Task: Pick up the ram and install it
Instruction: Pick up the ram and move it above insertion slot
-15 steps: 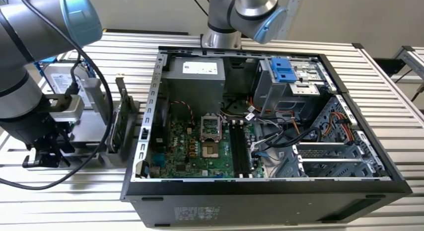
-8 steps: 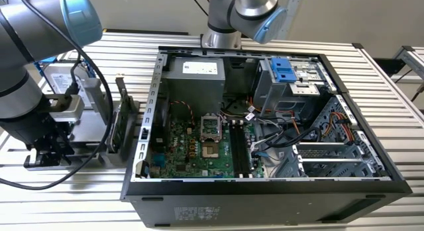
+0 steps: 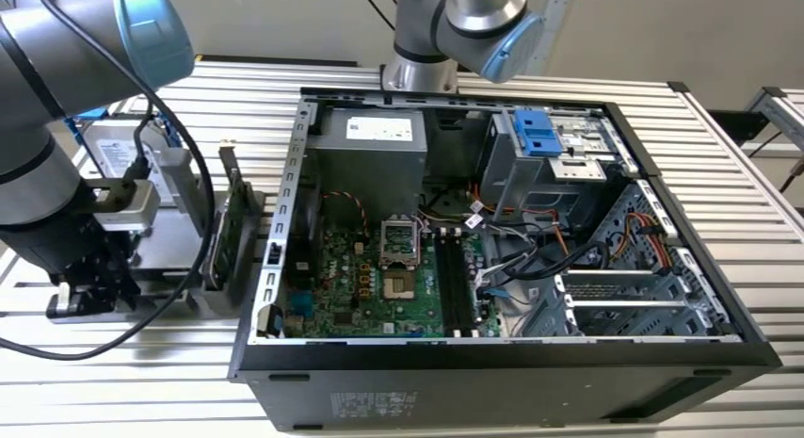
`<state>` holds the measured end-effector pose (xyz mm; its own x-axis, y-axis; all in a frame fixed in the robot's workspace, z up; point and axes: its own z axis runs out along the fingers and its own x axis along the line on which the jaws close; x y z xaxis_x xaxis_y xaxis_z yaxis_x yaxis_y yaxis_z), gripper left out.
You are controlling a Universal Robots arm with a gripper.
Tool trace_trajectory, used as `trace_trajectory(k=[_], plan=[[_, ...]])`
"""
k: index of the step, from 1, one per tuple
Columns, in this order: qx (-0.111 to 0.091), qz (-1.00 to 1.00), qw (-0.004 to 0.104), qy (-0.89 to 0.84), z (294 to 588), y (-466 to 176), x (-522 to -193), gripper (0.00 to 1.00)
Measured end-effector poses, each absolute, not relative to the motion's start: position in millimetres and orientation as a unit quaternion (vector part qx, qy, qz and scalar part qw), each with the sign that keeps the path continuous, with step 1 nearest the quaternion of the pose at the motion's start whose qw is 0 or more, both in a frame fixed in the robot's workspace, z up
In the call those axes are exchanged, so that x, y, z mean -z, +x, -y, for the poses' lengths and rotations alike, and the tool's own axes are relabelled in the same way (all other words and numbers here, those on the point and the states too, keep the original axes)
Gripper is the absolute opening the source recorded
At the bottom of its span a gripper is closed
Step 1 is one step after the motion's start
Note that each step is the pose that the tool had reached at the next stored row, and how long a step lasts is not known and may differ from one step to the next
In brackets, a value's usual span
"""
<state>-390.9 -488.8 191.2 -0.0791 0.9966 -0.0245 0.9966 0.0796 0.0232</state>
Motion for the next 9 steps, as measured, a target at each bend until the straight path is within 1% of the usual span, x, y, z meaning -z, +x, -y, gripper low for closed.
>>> trace_trajectory(k=[9], plan=[[0.000, -0.735, 0.017, 0.678, 488.8, -390.9, -191.1, 0.00]])
